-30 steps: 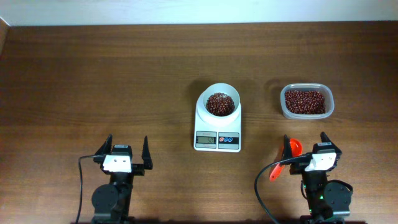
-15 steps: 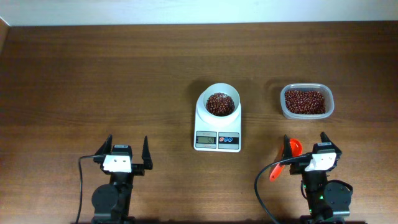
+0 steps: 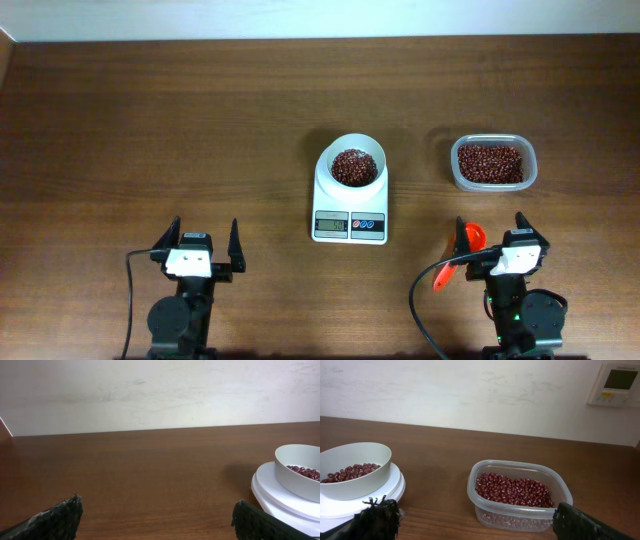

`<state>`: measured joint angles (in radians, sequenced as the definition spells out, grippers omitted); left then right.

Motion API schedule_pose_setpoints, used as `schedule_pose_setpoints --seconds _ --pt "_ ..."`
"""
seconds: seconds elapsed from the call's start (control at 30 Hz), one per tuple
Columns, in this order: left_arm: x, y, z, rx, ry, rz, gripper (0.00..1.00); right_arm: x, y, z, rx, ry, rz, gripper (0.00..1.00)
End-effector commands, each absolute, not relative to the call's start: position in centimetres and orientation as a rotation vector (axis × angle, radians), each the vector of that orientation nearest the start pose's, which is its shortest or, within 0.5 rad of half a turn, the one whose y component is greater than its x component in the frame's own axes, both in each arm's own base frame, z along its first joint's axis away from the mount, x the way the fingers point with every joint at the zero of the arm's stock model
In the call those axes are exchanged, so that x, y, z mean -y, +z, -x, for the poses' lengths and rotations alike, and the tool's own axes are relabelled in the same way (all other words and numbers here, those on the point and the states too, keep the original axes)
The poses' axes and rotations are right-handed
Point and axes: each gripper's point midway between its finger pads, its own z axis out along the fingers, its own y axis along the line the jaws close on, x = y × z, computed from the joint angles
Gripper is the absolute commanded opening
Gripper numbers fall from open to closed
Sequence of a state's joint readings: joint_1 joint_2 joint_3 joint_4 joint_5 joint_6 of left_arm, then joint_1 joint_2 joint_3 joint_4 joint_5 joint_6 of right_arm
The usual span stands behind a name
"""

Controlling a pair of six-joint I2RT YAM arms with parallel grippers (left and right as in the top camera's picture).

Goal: Scoop and weigh 50g on scale

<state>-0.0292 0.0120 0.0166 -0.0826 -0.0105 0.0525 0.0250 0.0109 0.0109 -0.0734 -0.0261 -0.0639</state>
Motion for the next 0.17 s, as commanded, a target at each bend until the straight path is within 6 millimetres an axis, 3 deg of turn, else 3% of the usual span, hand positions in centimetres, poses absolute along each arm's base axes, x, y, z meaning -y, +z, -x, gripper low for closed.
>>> schedule_pose_setpoints --seconds 0.0,0.13 --pt "0.64 15.42 -24.62 -1.658 0.031 -0.079 0.99 -0.88 15.60 -24.59 -1.645 -0.017 0.090 0.99" --pt "0.64 15.42 -24.62 -1.658 0.031 -0.079 0.99 -0.89 15.60 -24.59 -1.645 -0.017 0.090 0.99"
